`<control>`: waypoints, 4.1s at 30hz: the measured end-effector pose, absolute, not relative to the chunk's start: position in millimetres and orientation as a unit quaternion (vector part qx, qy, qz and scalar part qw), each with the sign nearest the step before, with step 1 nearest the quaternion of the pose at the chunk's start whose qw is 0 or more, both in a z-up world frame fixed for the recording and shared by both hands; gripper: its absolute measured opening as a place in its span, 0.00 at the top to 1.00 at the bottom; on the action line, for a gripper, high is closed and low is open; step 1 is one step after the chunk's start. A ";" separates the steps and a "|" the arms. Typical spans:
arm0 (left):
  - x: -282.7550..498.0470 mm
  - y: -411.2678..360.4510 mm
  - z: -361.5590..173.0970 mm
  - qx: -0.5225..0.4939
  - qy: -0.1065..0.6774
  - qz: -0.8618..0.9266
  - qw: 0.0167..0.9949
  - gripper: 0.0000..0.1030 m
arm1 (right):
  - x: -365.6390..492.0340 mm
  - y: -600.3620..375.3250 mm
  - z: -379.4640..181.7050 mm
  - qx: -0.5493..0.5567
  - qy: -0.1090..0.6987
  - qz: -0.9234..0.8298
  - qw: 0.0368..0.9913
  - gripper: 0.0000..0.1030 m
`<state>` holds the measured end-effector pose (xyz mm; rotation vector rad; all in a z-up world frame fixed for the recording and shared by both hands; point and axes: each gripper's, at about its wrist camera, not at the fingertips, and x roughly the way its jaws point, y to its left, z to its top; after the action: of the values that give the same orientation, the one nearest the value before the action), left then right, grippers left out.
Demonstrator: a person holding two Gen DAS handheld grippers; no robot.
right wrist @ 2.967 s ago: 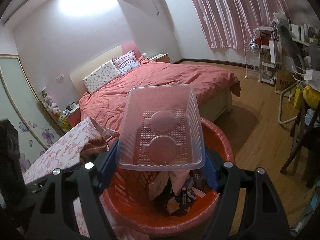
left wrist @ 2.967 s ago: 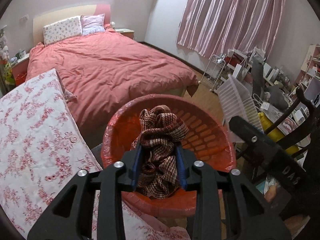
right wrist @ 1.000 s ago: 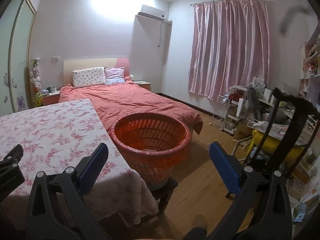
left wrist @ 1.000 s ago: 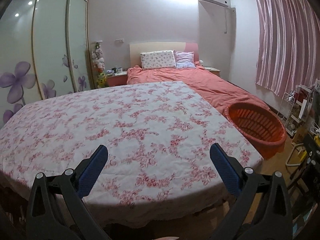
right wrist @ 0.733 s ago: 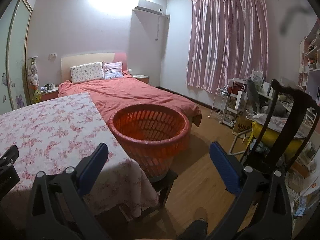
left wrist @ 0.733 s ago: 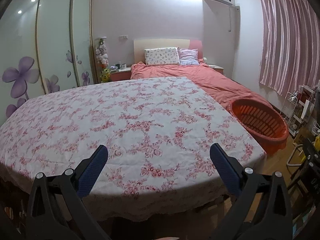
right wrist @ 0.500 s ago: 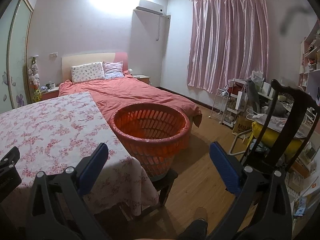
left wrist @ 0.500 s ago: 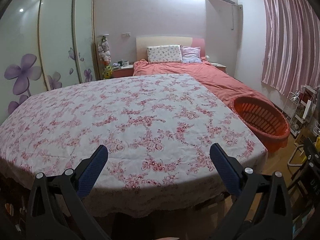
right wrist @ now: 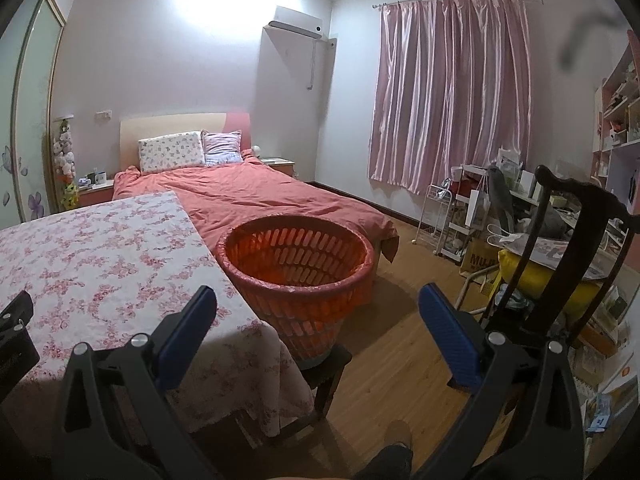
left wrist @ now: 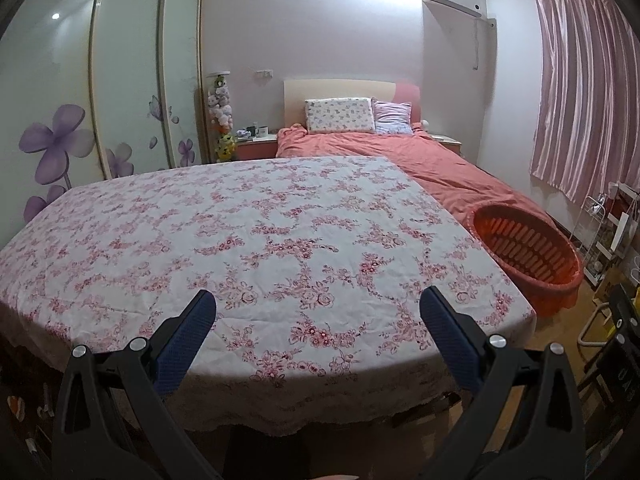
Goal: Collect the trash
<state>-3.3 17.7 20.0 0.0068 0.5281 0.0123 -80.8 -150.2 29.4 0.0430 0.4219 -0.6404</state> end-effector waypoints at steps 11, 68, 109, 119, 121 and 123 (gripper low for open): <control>-1.3 25.6 19.8 -0.005 0.263 0.016 0.965 0.03 | -77.1 -149.7 30.1 0.025 0.215 -0.305 0.928 0.04; 1.5 27.4 11.3 -0.006 0.282 0.010 0.959 0.03 | -59.0 -156.6 10.1 0.061 0.257 -0.277 0.924 0.04; 0.8 25.2 10.6 -0.006 0.283 0.008 0.959 0.03 | -58.7 -157.7 11.3 0.062 0.258 -0.276 0.924 0.04; 0.6 24.9 10.5 -0.006 0.283 0.009 0.959 0.03 | -58.9 -158.2 11.8 0.062 0.258 -0.276 0.924 0.04; 0.7 24.9 10.5 -0.006 0.283 0.009 0.959 0.03 | -58.9 -158.2 11.9 0.062 0.258 -0.276 0.924 0.04; 0.3 24.7 10.5 -0.006 0.283 0.009 0.959 0.03 | -58.8 -158.1 11.8 0.062 0.258 -0.276 0.924 0.04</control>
<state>0.3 24.7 10.5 -0.0123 0.5736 0.0177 -58.8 -158.1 11.8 0.1272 0.5290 -0.5666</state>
